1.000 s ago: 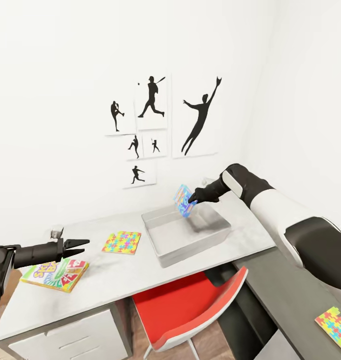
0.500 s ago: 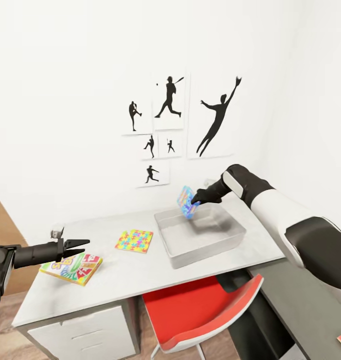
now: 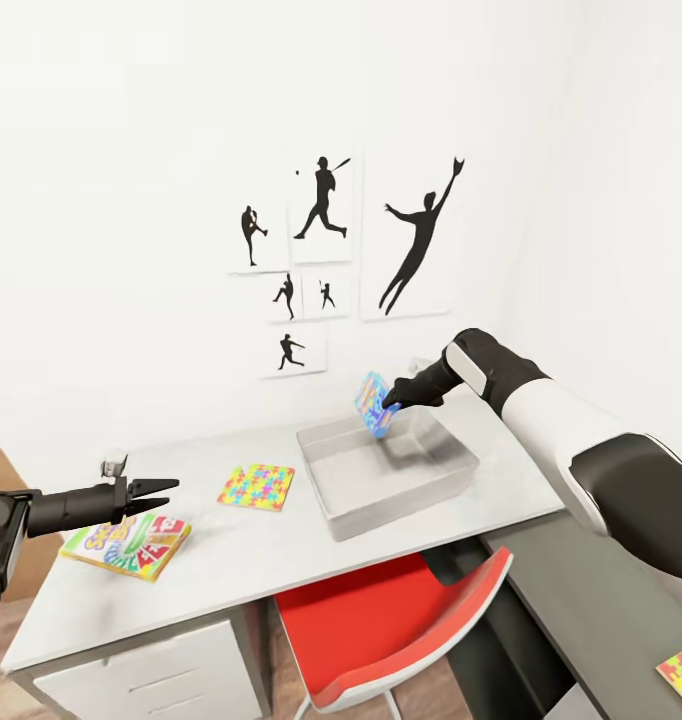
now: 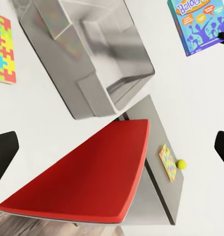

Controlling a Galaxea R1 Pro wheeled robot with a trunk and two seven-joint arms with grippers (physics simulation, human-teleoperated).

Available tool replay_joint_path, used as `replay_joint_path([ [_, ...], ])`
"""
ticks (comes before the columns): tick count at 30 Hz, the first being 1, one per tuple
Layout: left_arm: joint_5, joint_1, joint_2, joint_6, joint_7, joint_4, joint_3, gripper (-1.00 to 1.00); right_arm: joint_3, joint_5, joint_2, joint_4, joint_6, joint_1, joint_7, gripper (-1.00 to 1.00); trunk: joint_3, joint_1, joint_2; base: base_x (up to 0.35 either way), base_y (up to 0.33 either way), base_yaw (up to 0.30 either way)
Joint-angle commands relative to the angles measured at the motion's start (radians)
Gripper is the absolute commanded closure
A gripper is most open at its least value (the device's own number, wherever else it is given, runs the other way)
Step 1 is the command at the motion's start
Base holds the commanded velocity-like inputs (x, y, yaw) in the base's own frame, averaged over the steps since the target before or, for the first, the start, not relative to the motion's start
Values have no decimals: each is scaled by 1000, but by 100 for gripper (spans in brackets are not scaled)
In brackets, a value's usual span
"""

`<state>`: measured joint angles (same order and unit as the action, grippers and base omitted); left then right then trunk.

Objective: Put all the toys in the child's room - the three board games (two on the bed and one on the table), the two jigsaw puzzles on the table, and the tennis ball on the table - inside the toy box on the table in the child's room.

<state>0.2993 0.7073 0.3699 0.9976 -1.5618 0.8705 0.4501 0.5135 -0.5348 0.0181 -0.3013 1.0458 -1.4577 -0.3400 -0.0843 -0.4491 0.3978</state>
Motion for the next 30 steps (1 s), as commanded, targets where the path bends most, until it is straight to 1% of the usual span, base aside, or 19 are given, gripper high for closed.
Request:
replay_joint_path([
  [1,11,1,0,10,-9,1,2,-100,4,6,1,-1,1,-1,-10,100,-2,-1,2,76,25,-3],
  [14,8,1,0,9,-9,2,11,-100,5,7,-1,-1,1,-1,-10,100,-2,-1,2,13,4,0],
  [18,4,6,0,10,-9,30,14,-100,5,7,-2,-1,1,-1,-10,100,-2,-1,2,0,0,0],
  [21,-13,14,2,12,-9,58,18,-100,5,7,-2,-1,1,-2,-10,100,-2,-1,2,0,0,0],
  [23,-21,19,4,13,-9,66,30,-100,5,7,-2,-1,1,-1,-10,100,-2,-1,2,0,0,0],
  [25,-26,24,4,12,-9,71,61,-100,5,7,-2,-1,1,-2,-10,100,-2,-1,2,0,0,0],
  [26,-27,25,4,12,-9,72,68,-100,5,7,-2,-1,1,-2,-10,100,-2,-1,2,0,0,0],
  [27,-28,26,4,12,-9,73,84,-100,5,7,-1,-1,1,-2,-10,100,-2,-1,2,22,0,0],
  [30,-28,27,2,11,-9,74,95,-100,5,7,-2,-1,1,-2,-10,100,-2,-1,2,96,-25,0],
])
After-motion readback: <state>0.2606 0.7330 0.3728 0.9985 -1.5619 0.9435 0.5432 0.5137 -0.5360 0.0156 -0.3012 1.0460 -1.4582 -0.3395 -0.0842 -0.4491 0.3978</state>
